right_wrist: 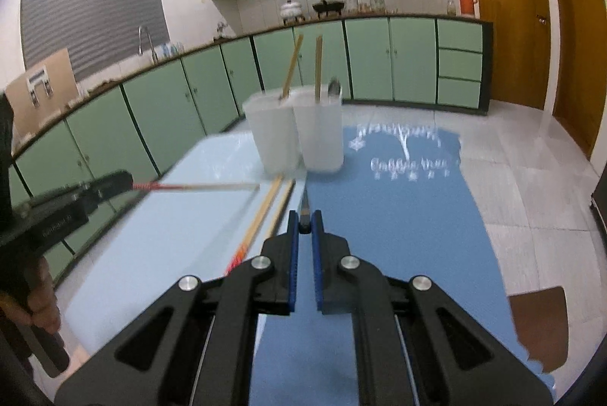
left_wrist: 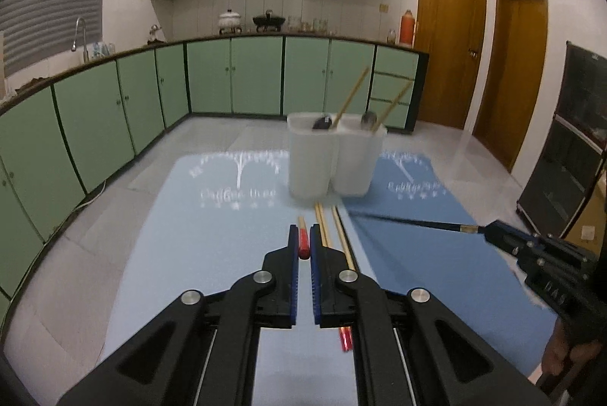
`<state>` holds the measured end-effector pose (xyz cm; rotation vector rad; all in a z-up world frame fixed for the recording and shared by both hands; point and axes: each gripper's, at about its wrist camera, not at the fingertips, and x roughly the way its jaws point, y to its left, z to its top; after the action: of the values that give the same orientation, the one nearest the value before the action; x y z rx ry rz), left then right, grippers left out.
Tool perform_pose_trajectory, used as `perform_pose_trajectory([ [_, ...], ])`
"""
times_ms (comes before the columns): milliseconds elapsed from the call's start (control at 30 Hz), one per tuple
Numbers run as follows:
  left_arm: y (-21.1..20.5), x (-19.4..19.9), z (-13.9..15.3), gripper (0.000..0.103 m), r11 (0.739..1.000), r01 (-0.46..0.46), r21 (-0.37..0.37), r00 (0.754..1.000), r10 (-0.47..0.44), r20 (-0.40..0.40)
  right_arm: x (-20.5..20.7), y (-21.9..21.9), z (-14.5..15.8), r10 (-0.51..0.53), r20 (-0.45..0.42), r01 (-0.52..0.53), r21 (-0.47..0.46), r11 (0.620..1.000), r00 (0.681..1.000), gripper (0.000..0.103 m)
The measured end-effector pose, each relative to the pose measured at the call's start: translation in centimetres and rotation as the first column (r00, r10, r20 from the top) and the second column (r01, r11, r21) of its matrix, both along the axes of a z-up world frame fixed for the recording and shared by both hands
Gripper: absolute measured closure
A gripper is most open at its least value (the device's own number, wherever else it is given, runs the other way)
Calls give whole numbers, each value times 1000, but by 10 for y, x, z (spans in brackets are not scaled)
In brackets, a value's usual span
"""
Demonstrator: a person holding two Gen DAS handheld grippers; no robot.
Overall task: Organize utensils
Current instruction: 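Lift both chopsticks and carry them over the white holder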
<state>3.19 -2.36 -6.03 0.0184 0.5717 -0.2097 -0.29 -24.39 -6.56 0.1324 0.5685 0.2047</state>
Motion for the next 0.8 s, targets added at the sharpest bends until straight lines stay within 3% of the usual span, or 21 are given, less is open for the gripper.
perform_pose_trajectory([
  [200,1,9,28,97,1000,12,-2,999,-12,47,15,-14,43,11,45,-12,36,999,999,97],
  [433,-4,27,49,97,999,48,0,997,-48,62,48,-23,72,36,3,-36,87,996,999,97],
  [800,-8,39,66,97,997,75,1,994,-75,86,66,-19,103,83,32,-84,38,996,996,97],
])
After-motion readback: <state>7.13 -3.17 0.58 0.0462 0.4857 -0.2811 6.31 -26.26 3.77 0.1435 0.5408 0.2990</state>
